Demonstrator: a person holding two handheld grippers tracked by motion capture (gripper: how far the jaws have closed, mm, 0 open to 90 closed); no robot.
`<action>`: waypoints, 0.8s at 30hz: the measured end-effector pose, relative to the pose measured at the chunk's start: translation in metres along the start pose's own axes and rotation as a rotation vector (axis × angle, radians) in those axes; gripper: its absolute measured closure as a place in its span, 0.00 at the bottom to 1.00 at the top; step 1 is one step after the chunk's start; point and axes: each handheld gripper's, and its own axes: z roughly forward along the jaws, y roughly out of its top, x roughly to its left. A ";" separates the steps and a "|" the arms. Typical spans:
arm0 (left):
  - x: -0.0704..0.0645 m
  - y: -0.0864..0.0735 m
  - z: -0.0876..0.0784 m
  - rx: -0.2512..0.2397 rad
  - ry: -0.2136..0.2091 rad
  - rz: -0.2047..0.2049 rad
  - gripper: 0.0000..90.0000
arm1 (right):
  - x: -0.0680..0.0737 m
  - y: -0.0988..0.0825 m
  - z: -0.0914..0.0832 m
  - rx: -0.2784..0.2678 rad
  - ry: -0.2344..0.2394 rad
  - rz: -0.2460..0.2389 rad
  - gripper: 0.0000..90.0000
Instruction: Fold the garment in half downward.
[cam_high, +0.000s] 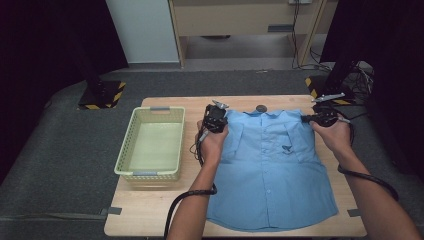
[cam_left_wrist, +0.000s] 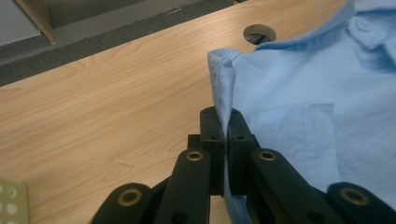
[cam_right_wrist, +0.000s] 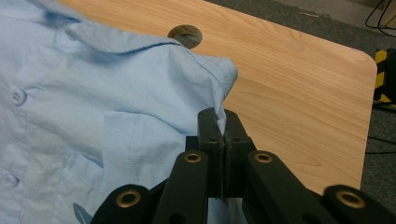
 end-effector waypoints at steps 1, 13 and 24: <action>0.001 0.000 -0.001 0.000 -0.002 -0.005 0.99 | 0.000 0.000 -0.001 -0.001 0.000 0.002 1.00; -0.006 0.010 -0.012 -0.056 -0.001 0.007 0.99 | -0.003 0.003 -0.011 -0.040 0.001 0.023 0.99; -0.004 0.011 -0.020 -0.069 0.016 0.026 0.99 | -0.002 0.006 -0.021 -0.065 0.001 0.027 1.00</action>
